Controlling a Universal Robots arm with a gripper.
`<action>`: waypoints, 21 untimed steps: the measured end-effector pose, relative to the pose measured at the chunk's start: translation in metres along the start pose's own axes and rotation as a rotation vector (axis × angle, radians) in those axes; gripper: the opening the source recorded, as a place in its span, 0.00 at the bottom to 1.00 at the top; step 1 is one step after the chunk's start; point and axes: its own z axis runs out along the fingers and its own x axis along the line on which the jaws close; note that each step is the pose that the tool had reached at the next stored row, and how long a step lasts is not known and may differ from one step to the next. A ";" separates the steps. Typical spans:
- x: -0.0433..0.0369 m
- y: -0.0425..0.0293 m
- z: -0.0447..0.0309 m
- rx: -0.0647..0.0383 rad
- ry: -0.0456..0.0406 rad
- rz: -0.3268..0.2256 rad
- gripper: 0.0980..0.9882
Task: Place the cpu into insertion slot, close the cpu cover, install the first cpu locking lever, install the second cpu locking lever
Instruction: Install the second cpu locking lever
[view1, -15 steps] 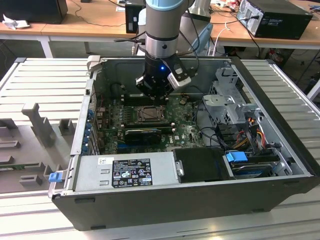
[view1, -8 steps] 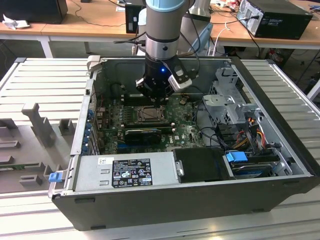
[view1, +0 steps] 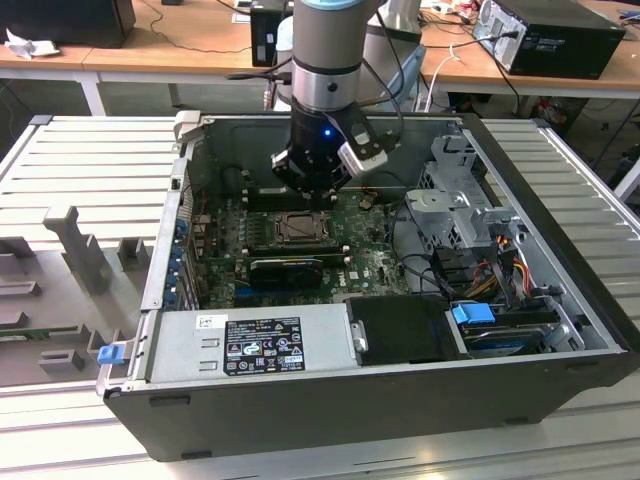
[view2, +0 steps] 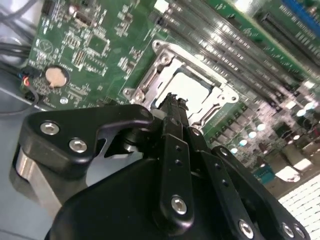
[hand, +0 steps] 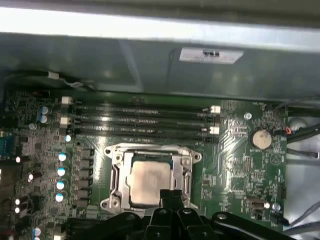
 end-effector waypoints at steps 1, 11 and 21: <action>0.0001 -0.0025 0.0000 0.000 0.0000 0.000 0.01; 0.0017 -0.0312 0.0050 -0.079 0.0276 0.000 0.01; 0.0248 -0.0479 0.0111 -0.080 0.0281 -0.005 0.01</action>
